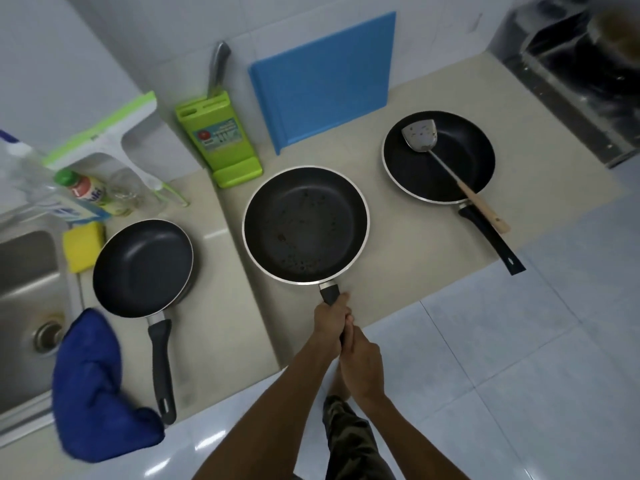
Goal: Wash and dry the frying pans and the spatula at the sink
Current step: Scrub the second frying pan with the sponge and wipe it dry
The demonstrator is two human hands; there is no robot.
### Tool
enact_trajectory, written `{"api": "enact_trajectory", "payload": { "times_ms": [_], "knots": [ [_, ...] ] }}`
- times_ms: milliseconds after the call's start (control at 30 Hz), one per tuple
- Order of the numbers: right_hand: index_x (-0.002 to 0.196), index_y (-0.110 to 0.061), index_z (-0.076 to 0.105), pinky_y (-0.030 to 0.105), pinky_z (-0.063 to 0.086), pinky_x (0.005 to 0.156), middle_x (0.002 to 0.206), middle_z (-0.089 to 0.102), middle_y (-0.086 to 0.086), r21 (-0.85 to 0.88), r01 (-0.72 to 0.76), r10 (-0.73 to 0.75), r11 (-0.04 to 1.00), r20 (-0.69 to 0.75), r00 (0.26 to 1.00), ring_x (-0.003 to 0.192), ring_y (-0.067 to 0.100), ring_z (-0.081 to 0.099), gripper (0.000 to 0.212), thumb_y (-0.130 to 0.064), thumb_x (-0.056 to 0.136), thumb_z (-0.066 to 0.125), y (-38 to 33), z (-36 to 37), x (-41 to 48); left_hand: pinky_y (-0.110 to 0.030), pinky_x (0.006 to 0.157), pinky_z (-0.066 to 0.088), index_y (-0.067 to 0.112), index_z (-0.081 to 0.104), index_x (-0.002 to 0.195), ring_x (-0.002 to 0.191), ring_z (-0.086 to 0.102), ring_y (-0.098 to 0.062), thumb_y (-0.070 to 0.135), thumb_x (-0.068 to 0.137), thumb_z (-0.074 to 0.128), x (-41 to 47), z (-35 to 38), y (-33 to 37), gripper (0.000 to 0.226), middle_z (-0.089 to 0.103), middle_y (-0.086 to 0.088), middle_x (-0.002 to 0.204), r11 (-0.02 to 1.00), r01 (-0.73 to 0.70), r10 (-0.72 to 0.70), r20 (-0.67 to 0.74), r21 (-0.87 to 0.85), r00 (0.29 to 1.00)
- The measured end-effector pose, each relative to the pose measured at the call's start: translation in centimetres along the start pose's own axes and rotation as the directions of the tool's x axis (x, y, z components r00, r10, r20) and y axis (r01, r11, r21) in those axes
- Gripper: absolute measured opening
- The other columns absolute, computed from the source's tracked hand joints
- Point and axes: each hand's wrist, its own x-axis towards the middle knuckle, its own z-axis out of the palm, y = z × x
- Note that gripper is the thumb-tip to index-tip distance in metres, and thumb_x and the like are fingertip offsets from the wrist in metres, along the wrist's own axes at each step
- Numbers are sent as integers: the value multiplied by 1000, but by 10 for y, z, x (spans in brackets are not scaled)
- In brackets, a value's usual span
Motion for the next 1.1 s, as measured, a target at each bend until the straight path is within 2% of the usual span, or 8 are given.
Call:
{"api": "enact_trajectory", "payload": {
  "times_ms": [200,267,400,500,633,800,967,1100],
  "knots": [
    [88,-4,70,29,58,59,73,72,10,52,10,-4,999,-113,994,57,19,65,28,-24,101,56,-11,-5,-41,-20,45,40,12,49,64,43,44,-11,22,96,68,-48,-18,0,39,47,-2,53,997,-74,72,80,20,994],
    [77,-9,70,21,54,52,62,68,2,132,74,-55,988,-145,988,46,20,63,46,-37,104,46,-12,3,-51,-20,43,37,12,47,64,42,43,-11,19,96,68,-64,-27,3,39,46,0,50,993,-117,114,119,17,986],
    [75,-17,64,6,41,45,54,45,-25,112,132,-87,985,-339,937,39,5,47,27,-23,99,54,-45,7,-82,-19,41,37,12,49,67,41,44,-10,19,96,68,-96,-55,9,35,48,2,48,983,-182,177,210,6,962],
    [77,-18,62,6,41,46,59,45,-25,119,140,-86,983,-374,923,45,4,48,26,-22,100,52,-69,20,-112,-20,40,35,13,49,69,39,42,-9,19,97,67,-119,-88,11,34,46,1,50,969,-247,237,264,4,935],
    [77,-28,58,10,47,51,62,55,-21,184,153,-79,971,-354,932,55,5,59,32,-28,105,45,-114,50,-164,-22,44,37,15,50,71,41,42,-9,21,97,66,-145,-156,8,31,46,0,53,952,-307,295,287,-3,911],
    [87,-22,66,29,60,64,74,68,-7,217,190,-132,958,-255,958,68,11,68,39,-38,106,36,-166,112,-230,-20,41,36,16,48,71,42,41,-9,18,97,65,-169,-266,-1,31,45,0,53,929,-363,370,206,-73,906],
    [79,-19,66,28,50,57,67,66,-6,222,272,-252,936,-116,961,65,9,64,55,-46,106,27,-218,160,-274,-22,45,41,12,50,60,38,45,-15,23,95,64,-177,-372,-7,39,50,-6,52,913,-394,402,59,-108,914],
    [79,-19,67,27,50,54,64,66,-2,264,340,-349,903,-12,937,62,11,64,53,-46,106,30,-251,200,-295,-24,52,47,9,59,57,45,55,-13,35,97,65,-180,-439,-9,49,61,-7,56,885,-449,443,-74,-128,894]
  ]
}}
